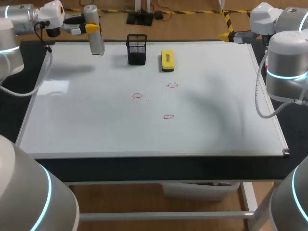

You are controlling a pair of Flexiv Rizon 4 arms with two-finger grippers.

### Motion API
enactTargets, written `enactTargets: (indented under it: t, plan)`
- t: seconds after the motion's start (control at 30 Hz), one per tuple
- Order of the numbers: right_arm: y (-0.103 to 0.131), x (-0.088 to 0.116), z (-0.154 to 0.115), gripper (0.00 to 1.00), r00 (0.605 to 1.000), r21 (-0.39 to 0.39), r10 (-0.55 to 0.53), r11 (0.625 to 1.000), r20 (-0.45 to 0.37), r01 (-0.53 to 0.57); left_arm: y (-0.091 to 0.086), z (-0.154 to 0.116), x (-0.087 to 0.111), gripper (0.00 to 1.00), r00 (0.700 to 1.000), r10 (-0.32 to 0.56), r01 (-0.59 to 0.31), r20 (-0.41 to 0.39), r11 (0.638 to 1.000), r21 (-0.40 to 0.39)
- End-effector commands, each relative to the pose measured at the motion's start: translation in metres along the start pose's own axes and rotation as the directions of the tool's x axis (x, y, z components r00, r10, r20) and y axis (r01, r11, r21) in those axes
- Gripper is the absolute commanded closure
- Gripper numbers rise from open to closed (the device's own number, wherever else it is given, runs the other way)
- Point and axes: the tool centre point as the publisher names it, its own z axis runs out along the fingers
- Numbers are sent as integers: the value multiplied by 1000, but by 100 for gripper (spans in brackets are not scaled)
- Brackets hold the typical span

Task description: Pick up the inspection probe, press it on each red-marked spot on the whiteboard one by one, put down the probe, pick up the eraser, and wipe off all the red marks.

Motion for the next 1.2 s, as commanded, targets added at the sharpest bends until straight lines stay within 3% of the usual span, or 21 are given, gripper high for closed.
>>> enactTargets:
  t: [0.03, 1.2]
  plan:
    - [0, 0, 0, 0, 1000, 2, 0, 1000, -1, 0, -2, -3, 9, 100, 982, 1, 1, 191, 1000, -11]
    - [0, 0, 0, 0, 1000, 2, 0, 1000, -1, 0, 5, -10, 16, 100, 980, -4, 12, 199, 999, -37]
